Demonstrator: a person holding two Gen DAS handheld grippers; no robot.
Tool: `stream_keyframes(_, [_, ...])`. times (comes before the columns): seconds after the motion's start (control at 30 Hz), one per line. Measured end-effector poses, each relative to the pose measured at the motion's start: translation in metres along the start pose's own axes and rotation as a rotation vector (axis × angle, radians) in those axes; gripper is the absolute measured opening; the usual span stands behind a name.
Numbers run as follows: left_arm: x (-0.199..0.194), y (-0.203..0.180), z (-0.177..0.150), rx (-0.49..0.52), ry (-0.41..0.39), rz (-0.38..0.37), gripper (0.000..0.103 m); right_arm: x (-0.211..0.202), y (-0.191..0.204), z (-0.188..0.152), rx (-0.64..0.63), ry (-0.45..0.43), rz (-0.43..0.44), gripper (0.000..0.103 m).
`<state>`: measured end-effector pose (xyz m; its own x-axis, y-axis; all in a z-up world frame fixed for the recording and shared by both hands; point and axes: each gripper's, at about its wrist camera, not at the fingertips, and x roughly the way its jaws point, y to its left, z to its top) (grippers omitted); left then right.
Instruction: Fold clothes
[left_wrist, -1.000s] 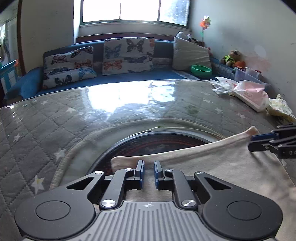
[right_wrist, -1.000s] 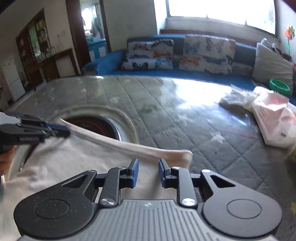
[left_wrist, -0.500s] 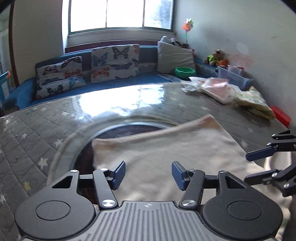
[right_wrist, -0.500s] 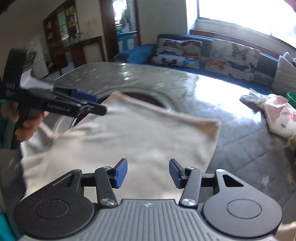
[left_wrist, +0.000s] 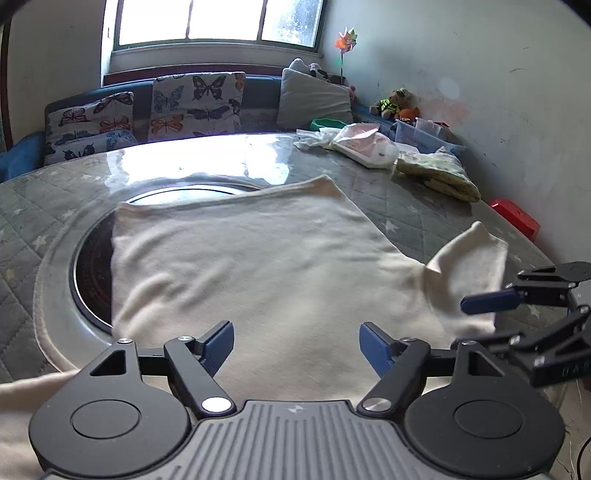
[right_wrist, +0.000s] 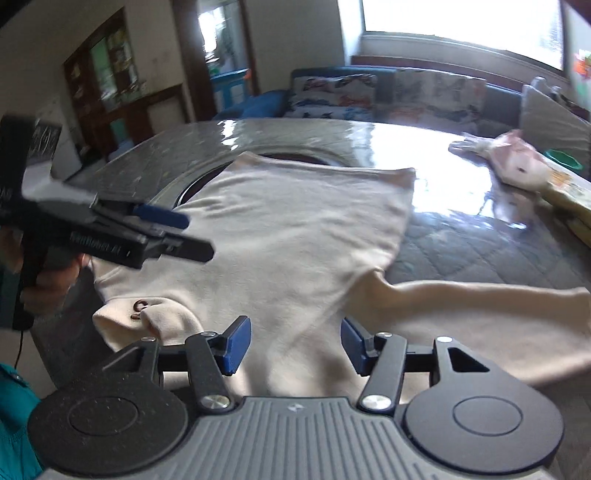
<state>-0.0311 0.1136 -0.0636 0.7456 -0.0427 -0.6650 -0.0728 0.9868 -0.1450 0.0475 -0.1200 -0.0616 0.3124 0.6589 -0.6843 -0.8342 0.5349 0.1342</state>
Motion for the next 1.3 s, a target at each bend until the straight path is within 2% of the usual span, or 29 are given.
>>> stream_keyframes(0.1, [-0.001, -0.011, -0.001, 0.004, -0.012, -0.015, 0.084, -0.015, -0.014, -0.008, 0.061, -0.033, -0.045, 0.056])
stream_keyframes(0.23, [-0.001, -0.028, -0.003, 0.022, -0.021, -0.031, 0.089, -0.032, -0.051, -0.021, 0.182, -0.064, -0.171, 0.057])
stream_keyframes(0.47, [0.000, -0.052, -0.006, 0.057, -0.021, -0.043, 0.098, -0.042, -0.104, -0.041, 0.309, -0.093, -0.380, 0.057])
stream_keyframes(0.7, [0.001, -0.067, -0.005, 0.086, -0.017, -0.053, 0.102, -0.039, -0.154, -0.045, 0.483, -0.144, -0.487, 0.055])
stream_keyframes(0.9, [0.004, -0.077, -0.004, 0.104, -0.010, -0.060, 0.103, -0.032, -0.170, -0.040, 0.509, -0.167, -0.543, 0.045])
stream_keyframes(1.13, [0.009, -0.081, -0.003, 0.110, 0.003, -0.058, 0.103, -0.029, -0.171, -0.038, 0.489, -0.167, -0.573, 0.014])
stream_keyframes(1.3, [0.013, -0.082, -0.003, 0.106, 0.015, -0.055, 0.103, -0.035, -0.173, -0.041, 0.506, -0.186, -0.552, 0.009])
